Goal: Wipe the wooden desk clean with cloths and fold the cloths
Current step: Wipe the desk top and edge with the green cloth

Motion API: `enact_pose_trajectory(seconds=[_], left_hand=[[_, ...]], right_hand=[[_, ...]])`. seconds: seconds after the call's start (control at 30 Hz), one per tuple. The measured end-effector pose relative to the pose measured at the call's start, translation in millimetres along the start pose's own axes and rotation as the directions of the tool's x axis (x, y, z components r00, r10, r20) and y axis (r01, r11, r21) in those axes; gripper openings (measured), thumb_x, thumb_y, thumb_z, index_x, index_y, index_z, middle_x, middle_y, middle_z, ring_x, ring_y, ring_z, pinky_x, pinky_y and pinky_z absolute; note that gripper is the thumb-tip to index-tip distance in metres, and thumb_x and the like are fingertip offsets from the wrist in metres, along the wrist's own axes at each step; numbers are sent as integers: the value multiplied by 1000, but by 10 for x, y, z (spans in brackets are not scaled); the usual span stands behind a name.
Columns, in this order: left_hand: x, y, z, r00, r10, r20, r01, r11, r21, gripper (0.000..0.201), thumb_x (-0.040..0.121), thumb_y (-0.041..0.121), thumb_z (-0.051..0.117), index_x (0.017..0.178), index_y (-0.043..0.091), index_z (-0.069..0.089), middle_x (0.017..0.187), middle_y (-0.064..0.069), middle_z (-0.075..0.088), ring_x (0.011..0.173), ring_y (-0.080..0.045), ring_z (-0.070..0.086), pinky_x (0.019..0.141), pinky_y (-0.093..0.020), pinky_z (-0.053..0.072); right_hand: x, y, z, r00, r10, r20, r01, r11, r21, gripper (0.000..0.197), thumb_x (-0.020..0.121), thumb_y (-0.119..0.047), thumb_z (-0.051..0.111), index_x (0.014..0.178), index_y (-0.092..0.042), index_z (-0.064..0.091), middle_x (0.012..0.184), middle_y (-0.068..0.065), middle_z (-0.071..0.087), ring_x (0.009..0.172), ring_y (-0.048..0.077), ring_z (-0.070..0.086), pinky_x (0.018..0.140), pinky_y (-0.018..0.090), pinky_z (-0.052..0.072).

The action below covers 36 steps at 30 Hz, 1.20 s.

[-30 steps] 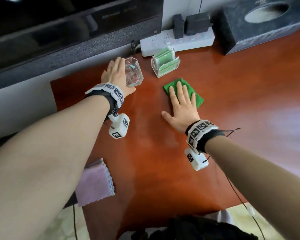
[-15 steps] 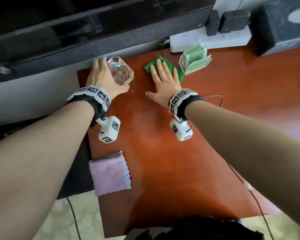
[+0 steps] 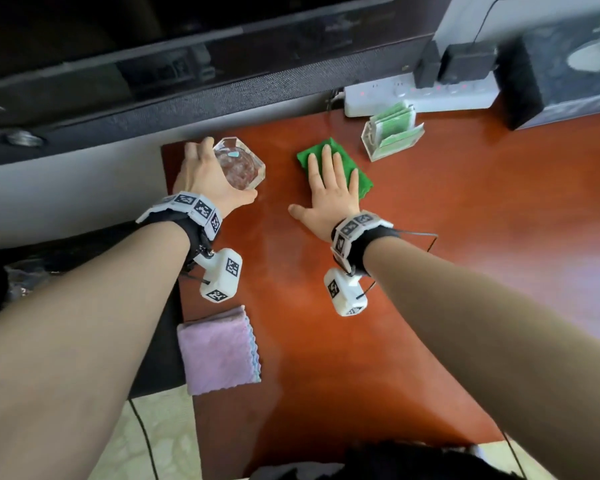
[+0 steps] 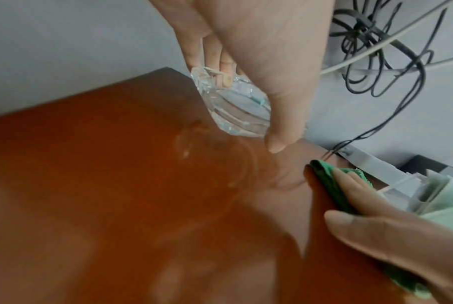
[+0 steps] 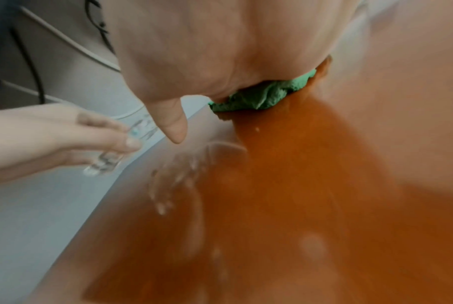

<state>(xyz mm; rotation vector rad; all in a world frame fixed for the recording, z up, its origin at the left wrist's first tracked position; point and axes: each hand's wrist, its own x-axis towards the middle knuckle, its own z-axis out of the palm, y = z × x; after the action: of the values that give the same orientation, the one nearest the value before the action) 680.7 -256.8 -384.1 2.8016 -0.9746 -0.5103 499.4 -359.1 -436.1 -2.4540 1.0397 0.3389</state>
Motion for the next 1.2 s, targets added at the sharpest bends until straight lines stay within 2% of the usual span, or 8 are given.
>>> enact_pose_trajectory(seconds=[0.13, 0.3, 0.43, 0.57, 0.67, 0.77, 1.0, 1.2], left_hand=[[-7, 247, 51, 998, 46, 32, -47, 998, 32, 115, 51, 59, 85, 143, 16, 31, 136, -9, 38, 122, -31, 50, 94, -42, 46], [-17, 367, 84, 997, 67, 40, -68, 998, 4, 116, 49, 61, 84, 143, 17, 31, 134, -8, 39, 123, -30, 50, 93, -42, 47], [-46, 266, 66, 999, 46, 27, -47, 999, 17, 115, 49, 61, 84, 143, 17, 32, 134, -7, 40, 121, -30, 51, 93, -42, 46], [-18, 219, 53, 999, 36, 16, -37, 999, 34, 114, 51, 61, 83, 142, 16, 33, 134, -7, 40, 120, -29, 51, 92, -41, 46], [39, 347, 90, 997, 69, 17, -70, 997, 31, 111, 53, 62, 82, 141, 14, 35, 134, -7, 41, 121, -29, 51, 93, -41, 46], [113, 608, 177, 991, 128, 49, -129, 992, 10, 107, 54, 61, 80, 139, 14, 37, 135, -7, 42, 123, -28, 51, 96, -40, 46], [212, 1237, 426, 953, 273, 132, -281, 959, 46, 99, 53, 63, 81, 133, 17, 42, 129, -3, 41, 121, -23, 50, 91, -41, 51], [287, 1349, 522, 943, 314, 112, -323, 943, 79, 103, 55, 59, 84, 137, 16, 40, 135, -4, 40, 122, -24, 49, 92, -42, 51]], right_hand=[[-88, 30, 75, 1000, 0, 26, 1, 1000, -27, 98, 86, -62, 46, 155, -20, -8, 161, 5, -21, 149, 24, -16, 118, 52, -9], [322, -13, -130, 1000, 20, 22, -21, 998, 52, 88, 92, -58, 40, 156, -20, -6, 161, 4, -19, 149, 21, -15, 118, 51, -9], [476, 5, -255, 998, -10, 60, 10, 1000, 10, 84, 91, -49, 41, 156, -20, -5, 162, 4, -18, 149, 21, -15, 118, 51, -9], [149, 1, -93, 989, -141, 44, 145, 985, -93, 91, 88, -54, 46, 156, -19, -3, 162, 5, -15, 150, 23, -10, 119, 51, -3], [-269, -3, 72, 957, -273, 95, 287, 936, -202, 95, 87, -60, 44, 155, -18, -7, 162, 5, -16, 150, 23, -10, 120, 52, -1], [-576, -29, 205, 925, -341, 167, 370, 907, -200, 96, 85, -63, 41, 156, -20, -7, 162, 4, -16, 150, 22, -11, 120, 52, -4], [-706, -33, 184, 872, -402, 281, 455, 876, -159, 79, 92, -54, 37, 155, -30, -4, 162, 4, -16, 147, 25, -22, 118, 55, -9], [-704, 2, 159, 867, -395, 304, 458, 871, -175, 77, 92, -53, 36, 155, -29, 1, 163, 3, -10, 148, 25, -20, 117, 56, -10]])
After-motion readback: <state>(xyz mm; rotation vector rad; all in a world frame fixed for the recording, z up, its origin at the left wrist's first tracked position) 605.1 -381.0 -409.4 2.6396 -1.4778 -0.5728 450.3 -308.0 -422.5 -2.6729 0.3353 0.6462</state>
